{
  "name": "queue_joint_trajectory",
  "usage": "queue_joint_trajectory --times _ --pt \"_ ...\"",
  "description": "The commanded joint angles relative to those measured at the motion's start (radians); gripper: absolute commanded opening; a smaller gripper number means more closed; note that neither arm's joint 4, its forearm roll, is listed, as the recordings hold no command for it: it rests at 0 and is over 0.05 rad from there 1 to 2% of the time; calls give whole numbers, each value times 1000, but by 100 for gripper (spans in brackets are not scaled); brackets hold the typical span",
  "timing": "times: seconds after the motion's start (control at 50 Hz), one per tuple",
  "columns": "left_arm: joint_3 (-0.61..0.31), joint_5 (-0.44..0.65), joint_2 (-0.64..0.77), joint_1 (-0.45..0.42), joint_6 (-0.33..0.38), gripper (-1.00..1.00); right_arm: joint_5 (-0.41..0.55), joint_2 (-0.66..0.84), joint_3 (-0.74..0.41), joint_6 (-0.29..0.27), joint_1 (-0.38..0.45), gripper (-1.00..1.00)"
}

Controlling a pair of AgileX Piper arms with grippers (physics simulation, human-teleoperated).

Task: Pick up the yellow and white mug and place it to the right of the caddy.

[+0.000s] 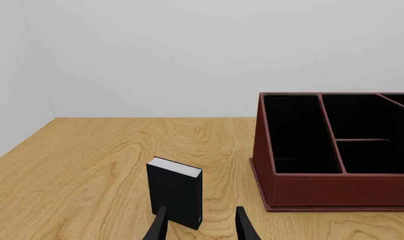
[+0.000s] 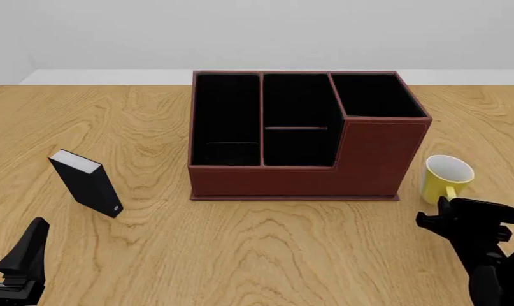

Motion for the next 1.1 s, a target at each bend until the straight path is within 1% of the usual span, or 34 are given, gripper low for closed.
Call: queue_joint_trajectory --times 0.02,0.68,0.7,0.72,0.74,0.78,0.8,1.1 --pt "0 0 0 0 0 100 -2 16 -11 8 -3 -100" --pt "0 0 0 0 0 100 -2 84 -42 9 1 -100" --pt "0 0 0 0 0 100 -2 90 -45 6 -4 -100" --pt "0 0 0 0 0 100 -2 84 -50 4 -28 -100" --pt "0 0 0 0 0 100 -2 91 -49 16 -14 -100" --pt "0 0 0 0 0 100 -2 86 -46 9 -15 -100" --pt "0 0 0 0 0 100 -2 90 -46 12 -14 100" --pt "0 0 0 0 0 100 -2 97 -47 5 -15 100"
